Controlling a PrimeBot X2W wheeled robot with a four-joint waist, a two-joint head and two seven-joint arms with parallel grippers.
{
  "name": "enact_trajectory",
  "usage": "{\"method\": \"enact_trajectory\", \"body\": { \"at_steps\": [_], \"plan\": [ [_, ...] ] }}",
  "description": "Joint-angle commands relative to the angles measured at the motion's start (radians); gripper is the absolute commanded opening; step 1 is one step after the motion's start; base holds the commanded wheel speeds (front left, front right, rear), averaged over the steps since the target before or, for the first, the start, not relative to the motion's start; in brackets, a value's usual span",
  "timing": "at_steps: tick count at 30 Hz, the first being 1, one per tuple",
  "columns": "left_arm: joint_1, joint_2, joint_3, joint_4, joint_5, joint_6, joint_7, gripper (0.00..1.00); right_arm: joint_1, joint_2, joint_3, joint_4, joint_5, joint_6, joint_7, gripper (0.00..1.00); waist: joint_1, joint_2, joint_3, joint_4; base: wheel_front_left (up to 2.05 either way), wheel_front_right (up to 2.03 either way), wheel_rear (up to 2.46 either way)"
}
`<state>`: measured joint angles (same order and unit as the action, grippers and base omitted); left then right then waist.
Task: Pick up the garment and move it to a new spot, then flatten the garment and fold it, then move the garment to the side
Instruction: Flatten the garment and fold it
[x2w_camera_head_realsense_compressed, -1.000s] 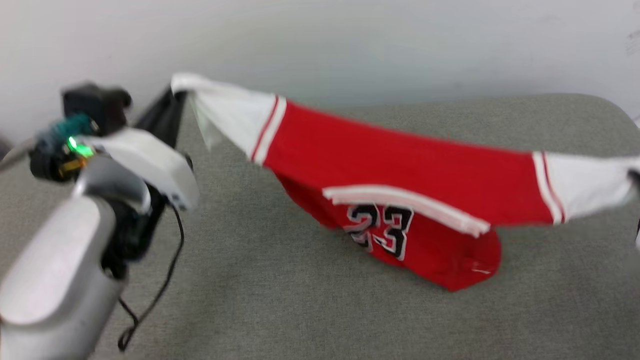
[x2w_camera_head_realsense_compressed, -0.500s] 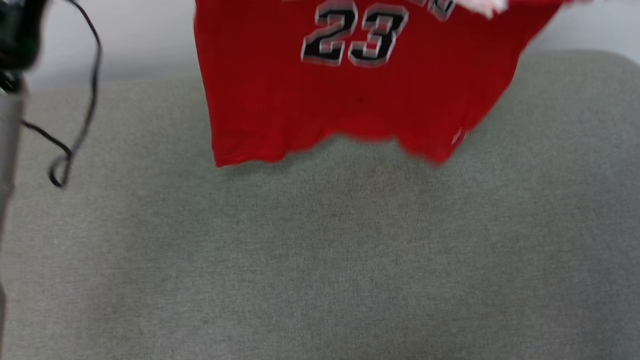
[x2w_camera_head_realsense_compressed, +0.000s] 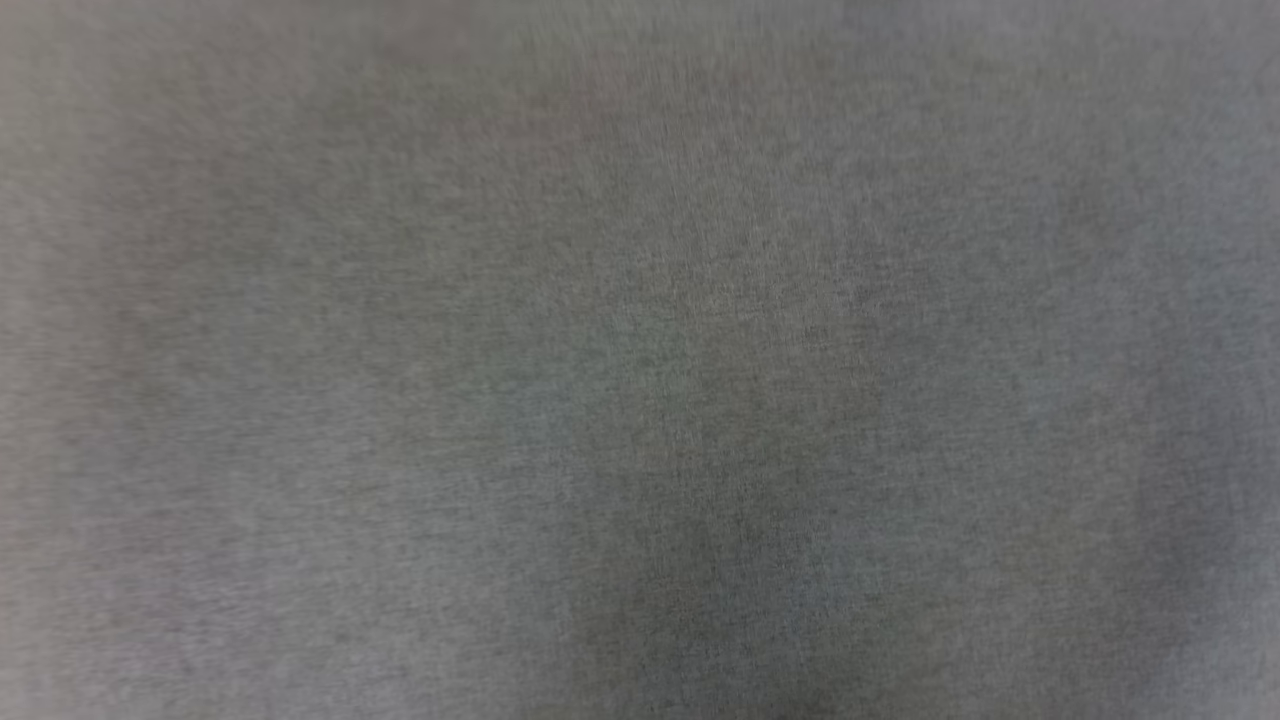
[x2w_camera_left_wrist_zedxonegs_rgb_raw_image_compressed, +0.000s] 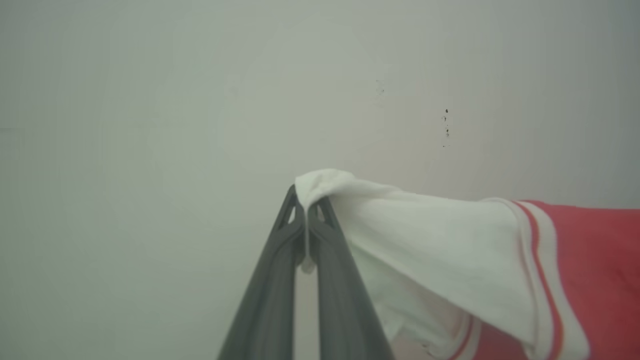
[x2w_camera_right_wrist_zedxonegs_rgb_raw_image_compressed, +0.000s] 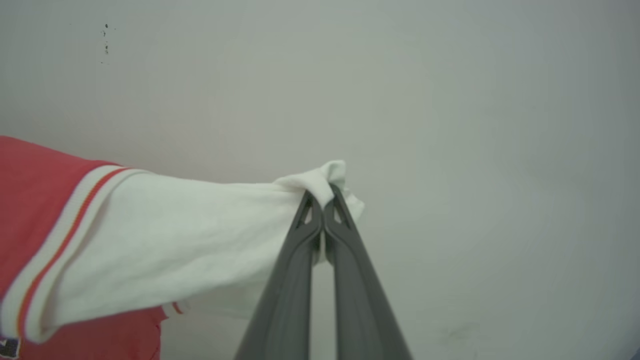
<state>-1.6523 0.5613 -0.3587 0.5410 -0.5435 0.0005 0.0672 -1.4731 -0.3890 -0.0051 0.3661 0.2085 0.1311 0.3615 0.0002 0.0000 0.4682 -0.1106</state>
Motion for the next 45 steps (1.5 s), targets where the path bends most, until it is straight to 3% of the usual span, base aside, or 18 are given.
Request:
{"method": "enact_trajectory", "body": {
  "at_steps": [1,13,28,35,45],
  "plan": [
    [-0.044,0.010,-0.001,0.021,0.013,-0.005,-0.011,0.00,-0.044,0.006,0.006,0.023,-0.004,-0.001,-0.029,0.00,-0.0002,0.0000,0.098,-0.033,0.00,0.00,0.00],
    [-0.173,0.017,0.020,0.143,0.003,-0.035,-0.075,0.00,-0.184,0.042,0.099,0.147,-0.005,-0.001,-0.173,0.00,-0.0002,0.0000,0.250,-0.059,0.00,0.00,0.00],
    [-0.093,-0.023,0.051,0.316,-0.081,-0.082,-0.172,0.00,-0.091,0.103,0.127,0.205,0.012,-0.001,-0.221,0.00,-0.0002,0.0000,0.301,-0.031,0.00,0.00,0.00],
    [0.079,-0.058,0.052,0.384,-0.125,-0.110,-0.266,0.00,0.062,0.078,0.135,0.208,0.042,-0.001,-0.236,0.00,-0.0002,0.0000,0.220,0.013,0.00,0.00,0.00],
    [0.522,-0.096,0.061,0.348,-0.216,-0.128,-0.327,0.00,0.446,0.013,0.151,0.138,0.134,-0.001,-0.256,0.00,-0.0002,0.0000,0.015,0.063,0.00,0.00,0.00]
  ]
}}
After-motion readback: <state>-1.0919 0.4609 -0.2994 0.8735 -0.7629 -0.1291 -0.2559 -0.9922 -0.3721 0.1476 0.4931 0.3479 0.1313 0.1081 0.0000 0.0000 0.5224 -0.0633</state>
